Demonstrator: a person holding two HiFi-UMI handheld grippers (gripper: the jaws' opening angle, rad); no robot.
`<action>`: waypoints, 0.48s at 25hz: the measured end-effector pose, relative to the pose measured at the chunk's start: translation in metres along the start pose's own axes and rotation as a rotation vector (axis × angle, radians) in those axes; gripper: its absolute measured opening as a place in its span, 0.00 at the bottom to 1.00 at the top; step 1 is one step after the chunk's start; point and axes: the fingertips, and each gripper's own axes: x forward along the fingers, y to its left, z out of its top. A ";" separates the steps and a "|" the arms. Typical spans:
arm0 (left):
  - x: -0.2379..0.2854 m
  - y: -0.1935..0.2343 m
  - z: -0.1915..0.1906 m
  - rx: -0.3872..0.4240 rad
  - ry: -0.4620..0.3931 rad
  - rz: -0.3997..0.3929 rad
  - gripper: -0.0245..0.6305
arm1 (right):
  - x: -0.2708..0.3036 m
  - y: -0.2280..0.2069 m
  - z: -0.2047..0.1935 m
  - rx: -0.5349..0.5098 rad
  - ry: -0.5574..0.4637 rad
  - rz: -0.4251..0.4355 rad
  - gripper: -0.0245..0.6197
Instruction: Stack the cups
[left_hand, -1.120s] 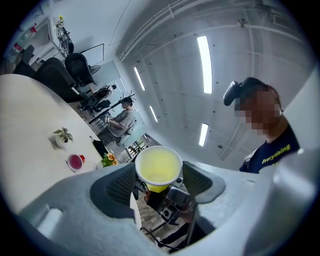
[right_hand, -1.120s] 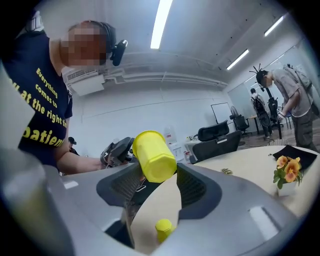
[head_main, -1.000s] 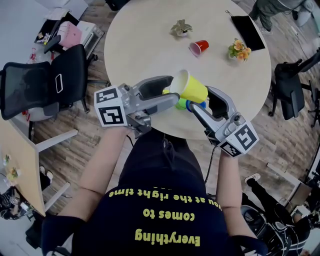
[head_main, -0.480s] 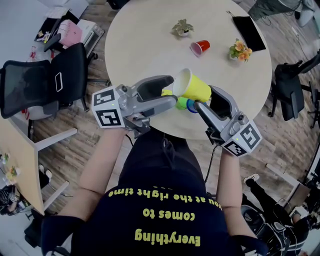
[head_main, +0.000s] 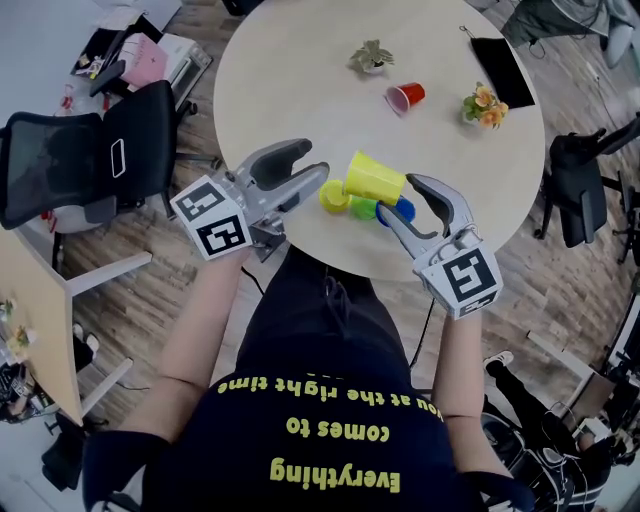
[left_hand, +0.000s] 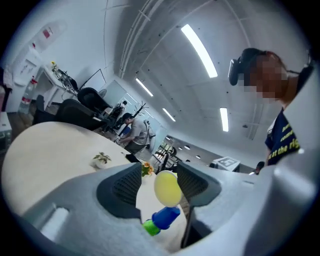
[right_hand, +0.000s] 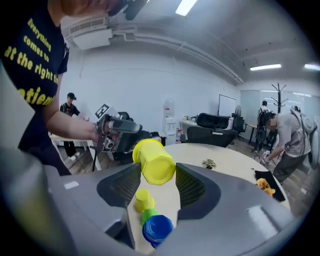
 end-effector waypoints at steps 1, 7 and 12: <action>-0.002 0.006 -0.004 0.013 0.014 0.032 0.39 | 0.005 0.003 -0.005 -0.038 0.049 -0.006 0.40; -0.013 0.031 -0.019 0.091 0.058 0.164 0.28 | 0.029 0.015 -0.027 -0.209 0.279 0.000 0.40; -0.021 0.042 -0.024 0.139 0.066 0.245 0.19 | 0.040 0.020 -0.049 -0.290 0.414 0.030 0.40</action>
